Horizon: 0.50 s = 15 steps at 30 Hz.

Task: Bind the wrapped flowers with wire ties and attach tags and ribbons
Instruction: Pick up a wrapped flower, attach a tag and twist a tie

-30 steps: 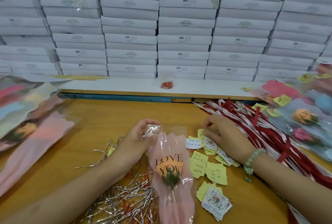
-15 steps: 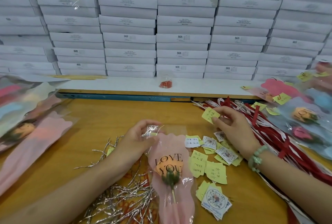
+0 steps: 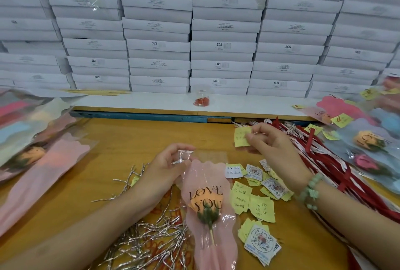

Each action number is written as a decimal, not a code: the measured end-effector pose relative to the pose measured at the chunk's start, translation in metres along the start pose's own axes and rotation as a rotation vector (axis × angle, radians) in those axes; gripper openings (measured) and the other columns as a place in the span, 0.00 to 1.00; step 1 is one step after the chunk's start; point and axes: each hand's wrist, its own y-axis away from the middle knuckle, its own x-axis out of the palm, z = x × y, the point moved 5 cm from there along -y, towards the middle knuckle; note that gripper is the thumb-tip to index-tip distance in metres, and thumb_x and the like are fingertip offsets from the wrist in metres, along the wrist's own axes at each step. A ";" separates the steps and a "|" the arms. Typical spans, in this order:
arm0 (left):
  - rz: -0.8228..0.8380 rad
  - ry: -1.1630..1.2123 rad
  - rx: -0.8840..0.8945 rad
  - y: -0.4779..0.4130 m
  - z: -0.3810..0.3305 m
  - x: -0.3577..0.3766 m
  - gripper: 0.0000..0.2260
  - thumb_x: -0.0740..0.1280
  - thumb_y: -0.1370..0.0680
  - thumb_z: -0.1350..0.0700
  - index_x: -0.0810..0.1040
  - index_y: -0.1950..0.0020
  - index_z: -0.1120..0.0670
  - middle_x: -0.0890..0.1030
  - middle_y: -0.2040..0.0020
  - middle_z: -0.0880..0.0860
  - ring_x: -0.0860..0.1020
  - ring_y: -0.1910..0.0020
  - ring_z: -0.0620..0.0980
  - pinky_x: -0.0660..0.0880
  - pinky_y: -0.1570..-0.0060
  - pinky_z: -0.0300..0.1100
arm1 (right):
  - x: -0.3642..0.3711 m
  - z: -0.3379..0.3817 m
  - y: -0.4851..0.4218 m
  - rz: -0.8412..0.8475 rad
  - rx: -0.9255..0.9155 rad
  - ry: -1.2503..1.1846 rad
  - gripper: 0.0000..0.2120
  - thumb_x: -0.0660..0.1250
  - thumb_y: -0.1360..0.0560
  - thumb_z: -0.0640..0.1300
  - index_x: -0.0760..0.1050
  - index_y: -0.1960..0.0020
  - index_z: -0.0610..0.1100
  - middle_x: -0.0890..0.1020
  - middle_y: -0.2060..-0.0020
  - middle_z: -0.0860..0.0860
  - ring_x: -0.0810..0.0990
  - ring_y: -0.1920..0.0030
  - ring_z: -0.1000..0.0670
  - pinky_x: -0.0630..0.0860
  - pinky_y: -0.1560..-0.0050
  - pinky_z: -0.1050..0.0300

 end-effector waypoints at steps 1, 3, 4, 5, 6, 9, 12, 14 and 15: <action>-0.005 -0.006 0.000 0.000 0.000 0.000 0.12 0.66 0.21 0.63 0.79 0.42 0.49 0.84 0.49 0.50 0.84 0.54 0.51 0.81 0.50 0.50 | 0.007 0.007 0.000 0.030 0.000 0.005 0.06 0.65 0.21 0.42 0.76 0.54 0.40 0.81 0.64 0.40 0.82 0.59 0.52 0.78 0.44 0.47; -0.007 -0.013 -0.001 0.000 0.000 0.000 0.11 0.66 0.21 0.62 0.78 0.42 0.50 0.85 0.50 0.50 0.84 0.55 0.50 0.81 0.52 0.50 | 0.024 0.016 0.000 0.127 0.036 0.044 0.06 0.66 0.22 0.45 0.79 0.57 0.45 0.82 0.64 0.53 0.80 0.59 0.54 0.78 0.46 0.53; -0.005 -0.010 0.000 0.000 -0.001 0.000 0.10 0.66 0.21 0.63 0.77 0.42 0.52 0.85 0.52 0.50 0.83 0.58 0.49 0.82 0.56 0.47 | 0.034 0.019 -0.001 0.183 0.066 0.075 0.07 0.66 0.23 0.46 0.80 0.57 0.46 0.83 0.62 0.54 0.81 0.58 0.54 0.78 0.48 0.57; -0.002 -0.001 0.003 0.000 -0.002 0.001 0.09 0.65 0.21 0.63 0.76 0.42 0.53 0.85 0.54 0.49 0.83 0.61 0.47 0.81 0.61 0.43 | 0.044 0.019 -0.001 0.235 0.096 0.101 0.07 0.66 0.23 0.47 0.81 0.56 0.48 0.84 0.60 0.54 0.81 0.57 0.55 0.78 0.50 0.60; 0.001 0.007 0.008 0.000 -0.003 0.002 0.08 0.65 0.21 0.62 0.76 0.43 0.54 0.85 0.55 0.49 0.82 0.63 0.46 0.80 0.65 0.40 | 0.053 0.018 -0.001 0.273 0.121 0.120 0.06 0.66 0.23 0.47 0.81 0.56 0.48 0.85 0.58 0.53 0.82 0.58 0.55 0.78 0.53 0.63; -0.002 0.006 0.018 0.001 -0.004 0.002 0.06 0.64 0.21 0.59 0.75 0.44 0.56 0.85 0.54 0.53 0.83 0.62 0.49 0.79 0.66 0.40 | 0.072 0.011 -0.002 0.286 0.176 0.115 0.06 0.68 0.23 0.44 0.82 0.55 0.45 0.85 0.57 0.50 0.80 0.59 0.55 0.78 0.56 0.62; -0.017 0.034 0.028 0.000 -0.005 0.002 0.05 0.63 0.20 0.58 0.74 0.46 0.57 0.84 0.58 0.53 0.81 0.63 0.50 0.77 0.67 0.41 | 0.075 0.004 -0.002 0.200 0.206 0.057 0.04 0.70 0.24 0.44 0.83 0.57 0.46 0.83 0.64 0.55 0.78 0.65 0.60 0.73 0.67 0.70; -0.024 0.045 0.029 0.000 -0.004 0.001 0.04 0.63 0.19 0.58 0.73 0.48 0.57 0.83 0.60 0.52 0.78 0.63 0.52 0.74 0.65 0.43 | 0.073 0.002 -0.003 0.153 0.187 0.038 0.03 0.72 0.26 0.43 0.83 0.58 0.46 0.83 0.66 0.56 0.78 0.66 0.62 0.72 0.66 0.71; -0.026 0.042 0.030 0.000 -0.004 0.001 0.04 0.63 0.19 0.58 0.73 0.50 0.58 0.82 0.62 0.50 0.78 0.63 0.51 0.75 0.65 0.42 | 0.072 0.002 -0.003 0.125 0.168 0.028 0.02 0.72 0.26 0.43 0.83 0.58 0.46 0.84 0.66 0.56 0.79 0.66 0.62 0.73 0.65 0.71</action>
